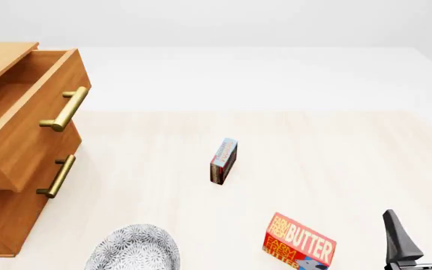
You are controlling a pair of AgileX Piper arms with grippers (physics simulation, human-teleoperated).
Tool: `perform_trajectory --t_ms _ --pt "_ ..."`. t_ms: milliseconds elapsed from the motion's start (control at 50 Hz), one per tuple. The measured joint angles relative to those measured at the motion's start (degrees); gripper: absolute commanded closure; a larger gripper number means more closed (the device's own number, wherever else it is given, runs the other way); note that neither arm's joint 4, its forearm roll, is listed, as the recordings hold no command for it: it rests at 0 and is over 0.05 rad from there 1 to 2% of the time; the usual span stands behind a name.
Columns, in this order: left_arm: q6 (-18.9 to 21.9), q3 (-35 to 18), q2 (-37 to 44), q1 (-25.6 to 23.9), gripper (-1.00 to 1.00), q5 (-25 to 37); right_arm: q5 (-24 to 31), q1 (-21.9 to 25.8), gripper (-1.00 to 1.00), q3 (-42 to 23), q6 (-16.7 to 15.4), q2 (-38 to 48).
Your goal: Put the chocolate pudding in the top drawer of the cabinet and close it.
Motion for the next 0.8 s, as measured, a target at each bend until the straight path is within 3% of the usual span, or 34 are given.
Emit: perform_trajectory --t_ms 340,800 --pt "0.23 -4.03 8.09 -0.03 -1.0 -0.04 0.02 0.28 -1.0 0.0 0.14 0.01" --pt "-5.23 -8.93 16.11 2.31 -1.0 -0.35 0.13 0.36 -1.0 0.01 0.34 0.0"
